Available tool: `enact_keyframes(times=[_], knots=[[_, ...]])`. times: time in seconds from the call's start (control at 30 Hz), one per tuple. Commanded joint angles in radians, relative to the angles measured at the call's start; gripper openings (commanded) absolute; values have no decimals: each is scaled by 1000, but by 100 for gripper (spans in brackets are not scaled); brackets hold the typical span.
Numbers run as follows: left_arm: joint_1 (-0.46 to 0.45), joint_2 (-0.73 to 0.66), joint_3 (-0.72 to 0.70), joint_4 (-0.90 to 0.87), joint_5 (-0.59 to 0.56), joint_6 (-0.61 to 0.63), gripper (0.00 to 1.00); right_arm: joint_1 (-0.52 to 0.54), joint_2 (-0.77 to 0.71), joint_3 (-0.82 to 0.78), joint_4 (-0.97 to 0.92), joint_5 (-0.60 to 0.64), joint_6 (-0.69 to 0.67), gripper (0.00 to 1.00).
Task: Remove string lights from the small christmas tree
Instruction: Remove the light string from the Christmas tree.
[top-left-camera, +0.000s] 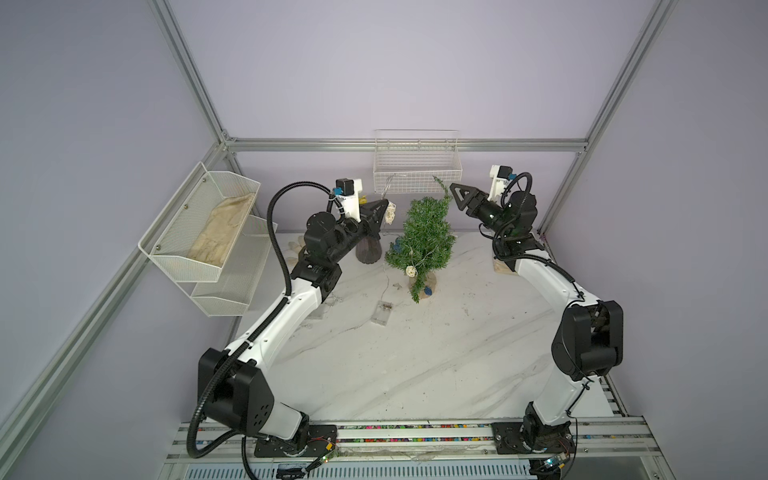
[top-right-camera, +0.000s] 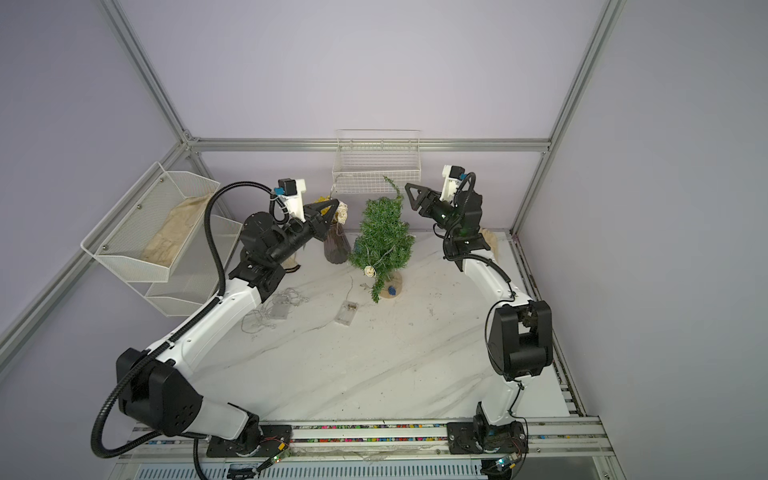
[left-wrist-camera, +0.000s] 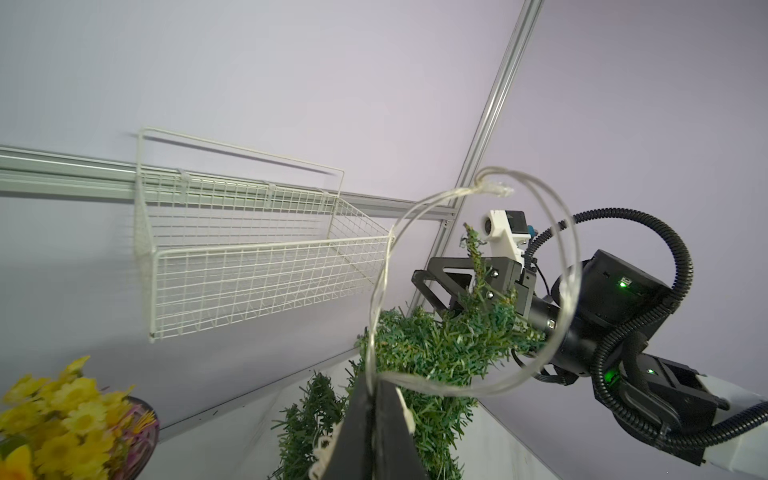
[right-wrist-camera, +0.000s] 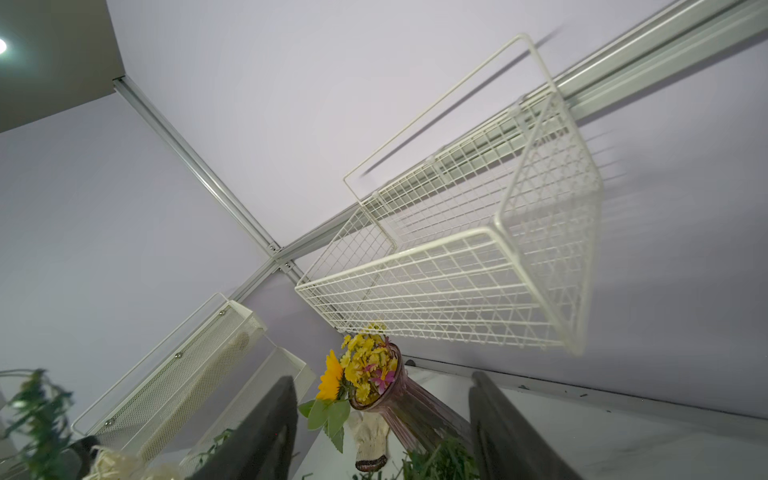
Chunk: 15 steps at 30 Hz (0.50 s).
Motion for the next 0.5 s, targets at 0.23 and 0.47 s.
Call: enact_keyframes(times=[0.23, 0.47], knots=[[-44, -150, -20, -85, -14, 82, 0, -11, -124, -157, -100, 7, 11, 68], [-165, -189, -10, -123, -15, 101, 0, -10, -190, -268, -154, -26, 4, 67]])
